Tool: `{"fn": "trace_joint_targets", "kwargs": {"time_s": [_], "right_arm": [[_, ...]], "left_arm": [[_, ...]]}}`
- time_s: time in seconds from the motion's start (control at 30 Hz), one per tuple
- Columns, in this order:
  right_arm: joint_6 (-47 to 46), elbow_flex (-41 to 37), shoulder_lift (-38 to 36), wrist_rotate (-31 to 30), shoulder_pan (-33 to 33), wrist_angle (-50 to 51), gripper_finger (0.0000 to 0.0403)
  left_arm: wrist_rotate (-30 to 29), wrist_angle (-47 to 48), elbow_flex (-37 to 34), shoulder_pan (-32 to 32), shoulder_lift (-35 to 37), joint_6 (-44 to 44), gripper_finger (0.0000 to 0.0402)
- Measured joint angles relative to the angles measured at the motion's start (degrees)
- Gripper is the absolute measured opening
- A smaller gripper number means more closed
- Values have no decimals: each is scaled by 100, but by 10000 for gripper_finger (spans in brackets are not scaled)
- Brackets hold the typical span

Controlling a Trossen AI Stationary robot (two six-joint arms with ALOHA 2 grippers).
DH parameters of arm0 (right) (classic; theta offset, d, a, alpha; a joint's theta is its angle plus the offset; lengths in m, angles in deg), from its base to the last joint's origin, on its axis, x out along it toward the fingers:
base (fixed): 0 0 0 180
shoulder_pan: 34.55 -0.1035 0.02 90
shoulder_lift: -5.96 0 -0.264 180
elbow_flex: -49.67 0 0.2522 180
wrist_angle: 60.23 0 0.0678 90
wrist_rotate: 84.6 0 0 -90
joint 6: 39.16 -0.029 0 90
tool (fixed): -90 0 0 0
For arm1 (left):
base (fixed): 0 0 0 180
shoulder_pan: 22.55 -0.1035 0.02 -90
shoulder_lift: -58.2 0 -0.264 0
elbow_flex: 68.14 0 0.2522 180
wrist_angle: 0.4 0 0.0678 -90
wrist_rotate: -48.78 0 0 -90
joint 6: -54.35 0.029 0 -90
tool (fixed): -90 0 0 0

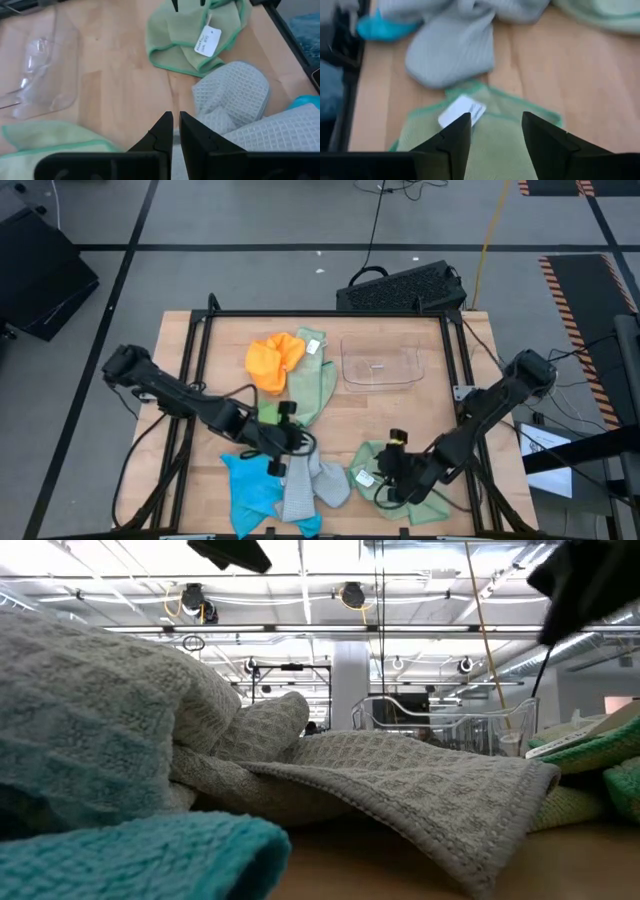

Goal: Fold microfiber towels
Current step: Fold the bottom light green microfiber towel

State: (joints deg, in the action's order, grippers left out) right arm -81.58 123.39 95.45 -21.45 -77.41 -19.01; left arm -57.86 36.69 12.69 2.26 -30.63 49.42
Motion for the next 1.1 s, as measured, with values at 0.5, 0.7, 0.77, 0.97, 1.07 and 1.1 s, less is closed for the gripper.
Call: {"fn": "trace_joint_targets", "kwargs": {"time_s": [0.5, 0.7, 0.77, 0.97, 1.07, 1.1], "right_arm": [[376, 3, 869, 610, 1, -77, 169], [560, 3, 1176, 625, 10, -62, 110], [565, 3, 1175, 623, 10, -67, 71], [649, 5, 814, 589, 10, -43, 10], [642, 5, 565, 390, 10, -16, 3], [650, 5, 482, 320, 10, -21, 2]], "left_arm": [[-5, -1057, -2, -8, -761, -266, 35], [-37, -1427, -2, -8, -757, -301, 35], [-44, -1614, -2, -8, -757, -289, 35], [-53, -1990, -2, -8, -755, -35, 35], [-55, -2185, -2, -8, -757, 141, 35], [-57, -2266, -2, -8, -757, 185, 35]]}}
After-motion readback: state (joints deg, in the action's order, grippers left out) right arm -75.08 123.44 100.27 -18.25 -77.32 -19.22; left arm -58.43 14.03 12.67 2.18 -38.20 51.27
